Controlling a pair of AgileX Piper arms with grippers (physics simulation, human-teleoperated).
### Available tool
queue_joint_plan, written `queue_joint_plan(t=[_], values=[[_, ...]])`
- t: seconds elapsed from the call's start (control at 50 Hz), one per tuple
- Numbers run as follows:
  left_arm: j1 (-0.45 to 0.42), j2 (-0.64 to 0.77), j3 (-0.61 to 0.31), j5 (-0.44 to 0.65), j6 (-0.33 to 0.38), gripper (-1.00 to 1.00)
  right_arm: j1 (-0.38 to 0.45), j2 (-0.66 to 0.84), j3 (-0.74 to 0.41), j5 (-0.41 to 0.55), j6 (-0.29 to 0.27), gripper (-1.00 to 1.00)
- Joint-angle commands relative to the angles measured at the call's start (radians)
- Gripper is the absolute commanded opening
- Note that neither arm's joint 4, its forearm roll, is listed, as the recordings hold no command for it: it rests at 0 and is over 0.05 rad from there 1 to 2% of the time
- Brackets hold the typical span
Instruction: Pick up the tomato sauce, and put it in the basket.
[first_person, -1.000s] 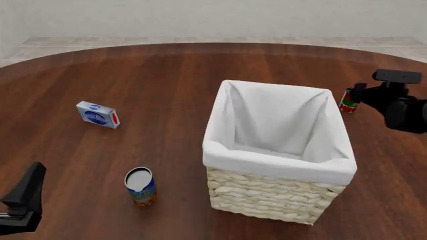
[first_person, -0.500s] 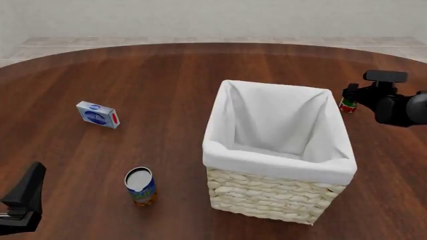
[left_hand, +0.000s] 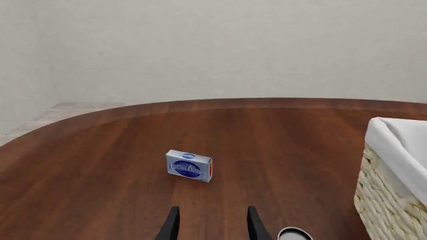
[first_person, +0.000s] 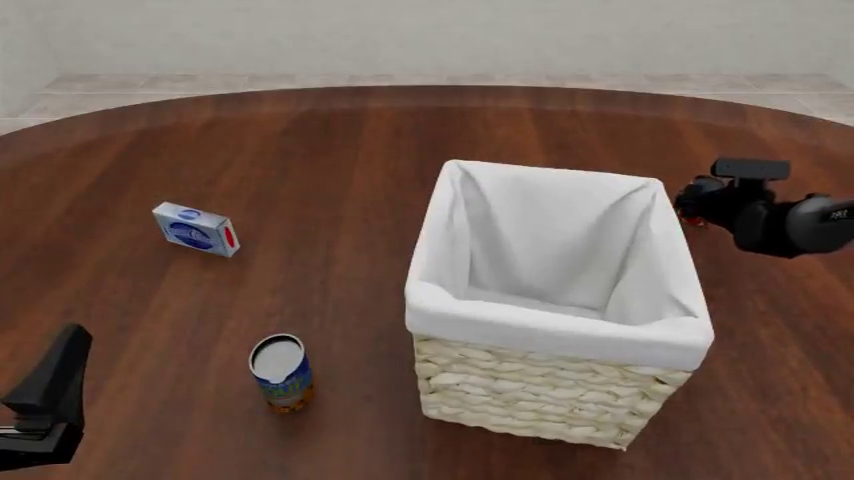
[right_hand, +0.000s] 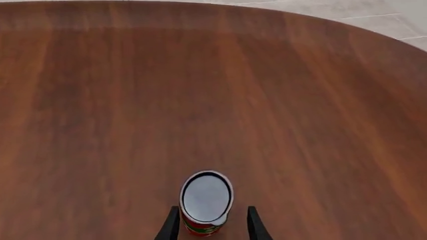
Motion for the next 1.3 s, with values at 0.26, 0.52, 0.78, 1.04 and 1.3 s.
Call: queue_joint_plan(t=[0.26,0.52,0.78,1.04,1.3], values=[[0.000,0.000,0.000,0.000,0.000,1.00,0.002,0.150,-0.171,0.088,-0.014,1.00],[0.000,0.000,0.000,0.000,0.000,1.00,0.042,0.088,-0.061,0.021,0.010,-1.00],[0.000,0.000,0.000,0.000,0.000,1.00,0.050,-0.085,0.155,-0.064,-0.010,-1.00],[0.000,0.000,0.000,0.000,0.000,1.00,0.046,-0.225,0.306,-0.095,-0.020,-1.00],[0.000,0.000,0.000,0.000,0.000,1.00,0.056,-0.363,0.456,-0.125,-0.027,-1.00]])
